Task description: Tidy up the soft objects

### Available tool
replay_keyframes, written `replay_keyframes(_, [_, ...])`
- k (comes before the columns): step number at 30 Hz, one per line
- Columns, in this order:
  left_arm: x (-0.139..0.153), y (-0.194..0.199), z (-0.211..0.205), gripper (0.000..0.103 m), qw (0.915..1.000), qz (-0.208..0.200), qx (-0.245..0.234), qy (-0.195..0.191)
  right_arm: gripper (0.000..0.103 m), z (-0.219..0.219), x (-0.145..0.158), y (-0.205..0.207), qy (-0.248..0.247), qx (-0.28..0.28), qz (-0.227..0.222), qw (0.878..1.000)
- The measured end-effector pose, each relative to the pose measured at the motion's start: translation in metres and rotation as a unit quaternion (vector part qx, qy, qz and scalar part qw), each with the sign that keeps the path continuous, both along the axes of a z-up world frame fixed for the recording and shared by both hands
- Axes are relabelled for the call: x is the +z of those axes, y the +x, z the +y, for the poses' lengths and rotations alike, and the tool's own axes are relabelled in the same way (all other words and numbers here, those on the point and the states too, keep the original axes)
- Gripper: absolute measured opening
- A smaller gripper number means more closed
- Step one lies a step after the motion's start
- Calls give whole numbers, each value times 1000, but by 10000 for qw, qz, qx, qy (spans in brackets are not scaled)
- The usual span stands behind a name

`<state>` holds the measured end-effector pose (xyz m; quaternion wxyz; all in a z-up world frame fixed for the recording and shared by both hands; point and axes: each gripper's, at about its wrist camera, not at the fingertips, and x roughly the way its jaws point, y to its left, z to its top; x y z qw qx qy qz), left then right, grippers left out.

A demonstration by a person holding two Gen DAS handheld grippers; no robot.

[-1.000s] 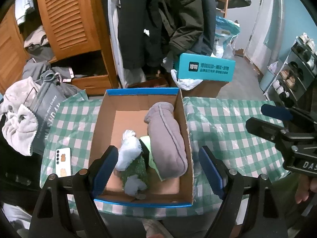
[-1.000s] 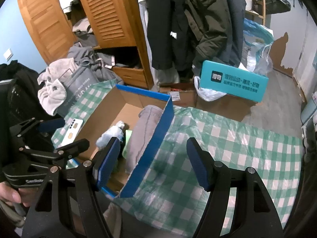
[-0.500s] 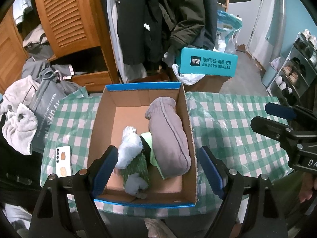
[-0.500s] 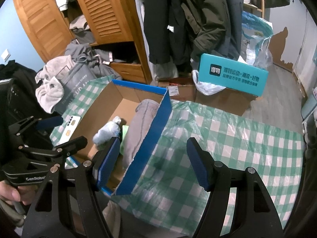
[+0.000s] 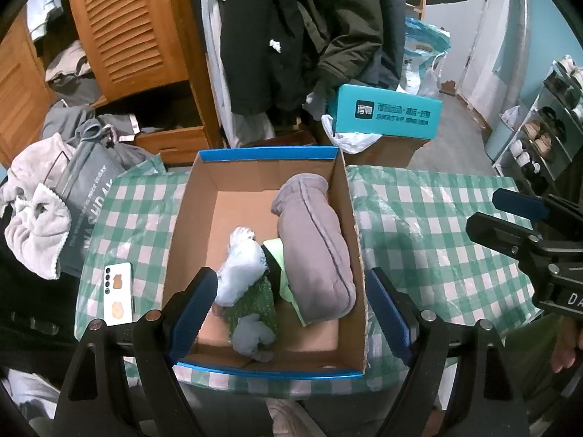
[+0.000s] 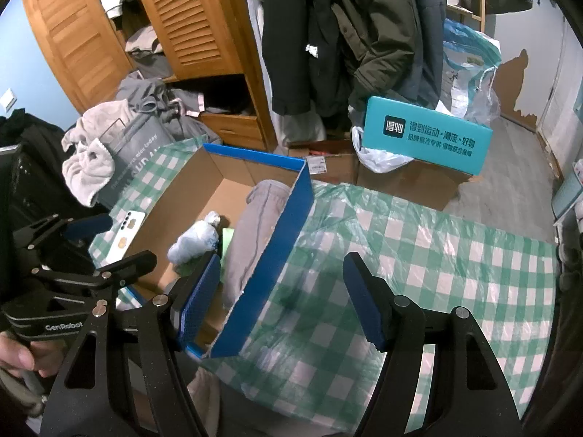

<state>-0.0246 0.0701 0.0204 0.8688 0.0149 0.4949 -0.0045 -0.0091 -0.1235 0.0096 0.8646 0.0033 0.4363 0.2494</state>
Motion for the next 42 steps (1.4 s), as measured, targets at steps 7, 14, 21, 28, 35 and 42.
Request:
replay_keyframes(7, [-2,-1,1,85,10000,37,26,-3,69,0,-1,0,-10,-5,27,10000])
replay_keyframes(14, [-3,-1,0,85,10000,37,26,-8,69,-3,-4,0,-11,-6,35,10000])
replay_keyframes(21, [-3,-1,1,85,10000,39,37,-25,69,-1,-3,0,-16,1,37,10000])
replay_keyframes(28, [-4,-2,-4,85,10000,53,38,-25,69,-1,-3,0,-20,-2,44,10000])
replay_keyframes(35, [-3,-1,-3,85,10000,48,43,-31,69,-2,-3,0,-21,0,44,10000])
replay_keyframes(42, [-3,-1,-3,85,10000,49,41,-28,69,-5,-9,2,-45,-14,59,10000])
